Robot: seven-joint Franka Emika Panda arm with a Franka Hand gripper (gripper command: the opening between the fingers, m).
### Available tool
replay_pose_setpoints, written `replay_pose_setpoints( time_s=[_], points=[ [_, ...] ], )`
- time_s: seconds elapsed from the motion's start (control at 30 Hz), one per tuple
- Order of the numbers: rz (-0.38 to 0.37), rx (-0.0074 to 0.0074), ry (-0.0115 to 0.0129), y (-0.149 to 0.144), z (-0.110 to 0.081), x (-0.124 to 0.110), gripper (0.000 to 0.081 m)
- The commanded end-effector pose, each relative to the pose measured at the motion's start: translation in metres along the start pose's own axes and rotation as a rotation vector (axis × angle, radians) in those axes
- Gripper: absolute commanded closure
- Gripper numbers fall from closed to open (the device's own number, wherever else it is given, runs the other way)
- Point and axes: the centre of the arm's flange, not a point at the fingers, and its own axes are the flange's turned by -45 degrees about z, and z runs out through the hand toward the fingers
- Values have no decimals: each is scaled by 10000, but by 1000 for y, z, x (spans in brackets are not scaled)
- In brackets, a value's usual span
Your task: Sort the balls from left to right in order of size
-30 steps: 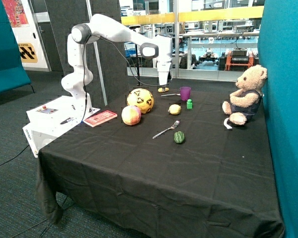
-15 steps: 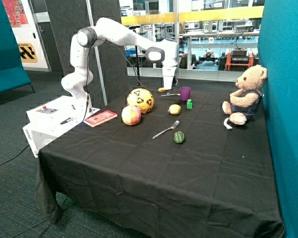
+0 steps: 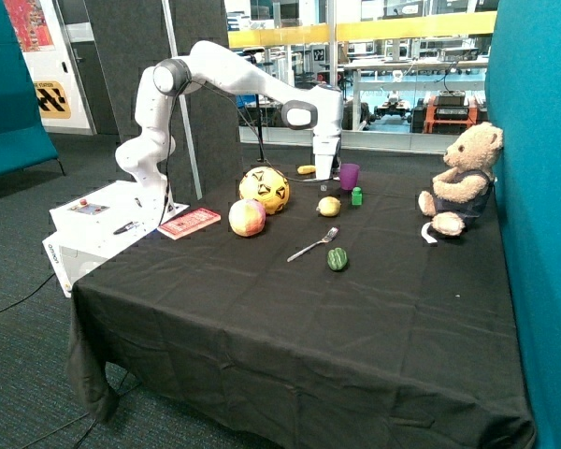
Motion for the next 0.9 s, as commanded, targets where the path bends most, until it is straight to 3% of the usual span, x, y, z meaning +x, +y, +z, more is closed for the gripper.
replay_pose_setpoints(
  time_s=[0.0,0.4,0.87],
  points=[
    [42,18,50,7,18,6,0],
    [-63,18,50,13,35,5,0],
    [-246,18,50,12,37,14,0]
  ],
)
